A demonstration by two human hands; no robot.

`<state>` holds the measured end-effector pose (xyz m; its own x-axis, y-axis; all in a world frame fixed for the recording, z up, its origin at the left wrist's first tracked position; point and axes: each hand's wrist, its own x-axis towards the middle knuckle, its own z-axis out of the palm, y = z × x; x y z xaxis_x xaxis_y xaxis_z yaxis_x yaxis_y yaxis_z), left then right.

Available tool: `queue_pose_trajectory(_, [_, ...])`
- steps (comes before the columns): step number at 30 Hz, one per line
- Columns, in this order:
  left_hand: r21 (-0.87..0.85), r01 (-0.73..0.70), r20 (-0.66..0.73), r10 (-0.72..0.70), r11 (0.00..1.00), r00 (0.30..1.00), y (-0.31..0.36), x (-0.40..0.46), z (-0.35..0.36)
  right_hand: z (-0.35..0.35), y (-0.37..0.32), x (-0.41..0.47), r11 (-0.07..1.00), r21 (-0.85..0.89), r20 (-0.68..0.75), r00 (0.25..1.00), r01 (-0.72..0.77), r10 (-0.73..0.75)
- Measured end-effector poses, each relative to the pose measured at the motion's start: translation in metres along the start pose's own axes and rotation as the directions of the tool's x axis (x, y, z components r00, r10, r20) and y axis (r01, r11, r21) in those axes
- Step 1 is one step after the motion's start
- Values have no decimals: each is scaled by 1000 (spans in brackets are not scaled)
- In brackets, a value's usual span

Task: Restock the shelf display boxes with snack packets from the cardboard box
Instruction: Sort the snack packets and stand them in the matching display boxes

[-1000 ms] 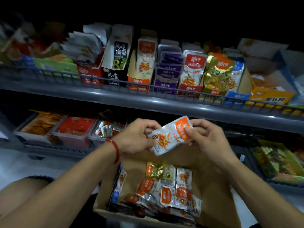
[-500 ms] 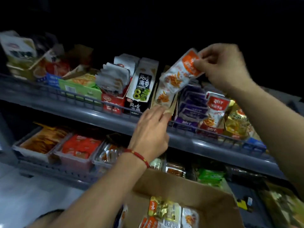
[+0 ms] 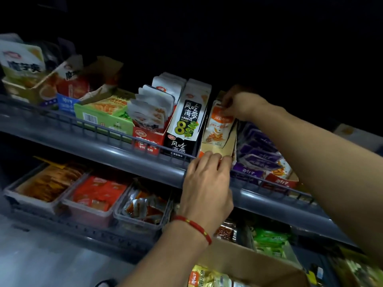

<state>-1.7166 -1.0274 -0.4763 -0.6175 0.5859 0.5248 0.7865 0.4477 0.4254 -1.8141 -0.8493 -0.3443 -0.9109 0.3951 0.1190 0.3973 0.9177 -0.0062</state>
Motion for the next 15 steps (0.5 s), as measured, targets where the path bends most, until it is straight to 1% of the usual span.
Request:
queue_pose_trajectory(2, [-4,7,4,-7,1000,1000,-1,0,0,2,-1,5,999,-33,-24,1000,-21,20])
queue_pose_trajectory(6, [-2,10,7,-10,1000,1000,-1,0,-1,6,-1,6,989,-143,-152,988,-25,3])
queue_pose_trajectory(9, [7,7,-3,-7,1000,1000,-2,0,0,8,1,3,980,-196,-170,985,-9,-25])
queue_pose_trajectory(12, [6,-2,-5,2,1000,1000,-2,-2,1,8,3,-1,981,-194,-205,977,14,-54])
queue_pose_trajectory(15, [-2,-21,-12,21,1000,1000,-3,-4,2,2,2,-16,991,-124,-219,973,48,-75])
